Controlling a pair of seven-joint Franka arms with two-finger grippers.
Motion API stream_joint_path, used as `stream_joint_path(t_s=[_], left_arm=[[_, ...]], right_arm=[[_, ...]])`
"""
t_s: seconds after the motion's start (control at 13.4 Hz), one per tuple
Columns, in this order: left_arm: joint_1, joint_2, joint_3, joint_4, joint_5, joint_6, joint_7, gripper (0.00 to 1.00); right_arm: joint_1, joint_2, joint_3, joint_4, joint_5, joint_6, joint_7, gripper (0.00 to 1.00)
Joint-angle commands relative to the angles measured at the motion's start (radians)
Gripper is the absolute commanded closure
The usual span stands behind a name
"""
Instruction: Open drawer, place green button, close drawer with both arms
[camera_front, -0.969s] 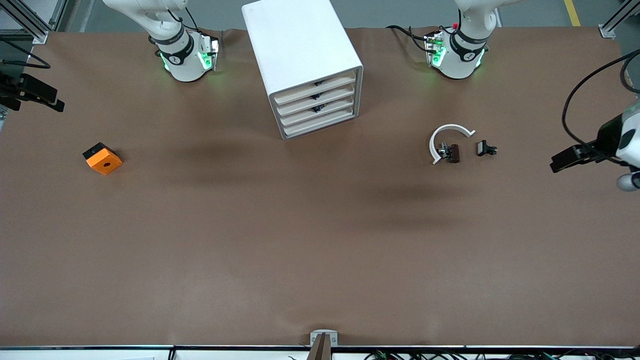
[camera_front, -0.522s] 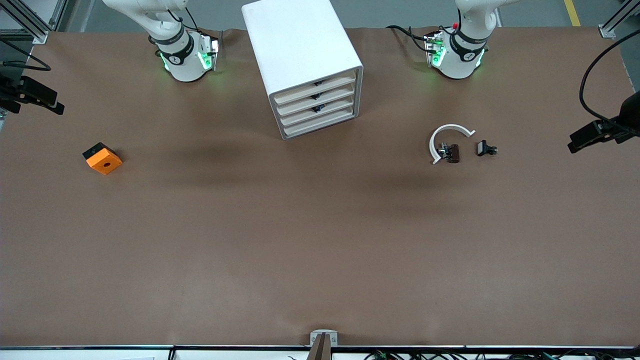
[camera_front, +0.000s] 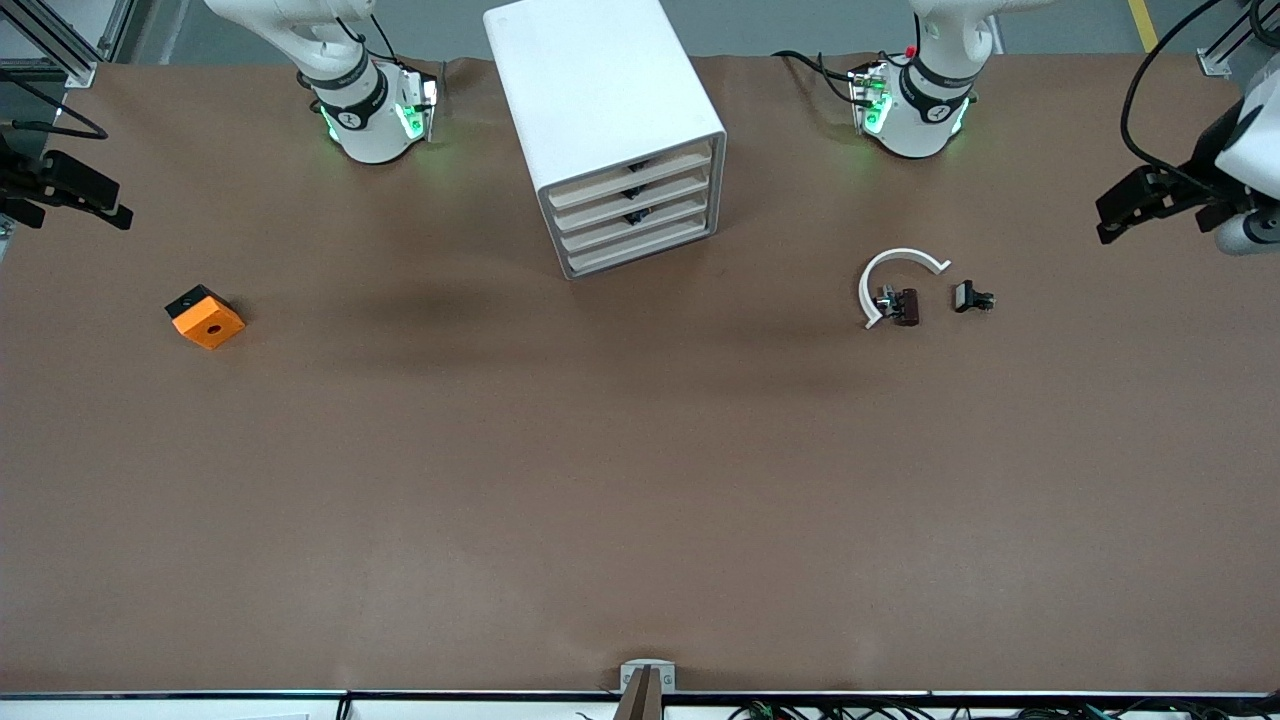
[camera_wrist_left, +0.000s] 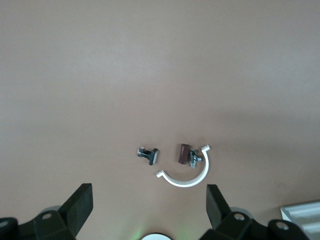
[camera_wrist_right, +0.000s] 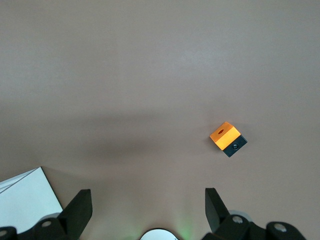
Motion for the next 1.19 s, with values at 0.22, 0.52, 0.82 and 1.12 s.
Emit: stream_joint_path(t_s=[0.22,0.52,0.82,1.12], left_arm=[[-0.145,-0.178,0.157,-0.194,-0.046,0.036,0.033,0.00],[-0.143,-0.186,0.133,-0.211,-0.033,0.056,0.033,0.00],[-0.134,-0.144,0.139,-0.171,-0.040,0.055,0.053,0.00],[-0.134,-0.111,0.141,-0.143,-0.040,0.052,0.052,0.00]], right_arm=[[0.009,-0.045,-0.021,-0.040,0.004,0.019,-0.012,0.00],[0.010,-0.048,-0.027,-0.043,0.004,0.022,-0.014,0.00],[0.010,-0.063,-0.027,-0.041,0.004,0.019,-0.014,0.00],[0.009,-0.072,-0.027,-0.058,0.004,0.020,-0.014,0.00]])
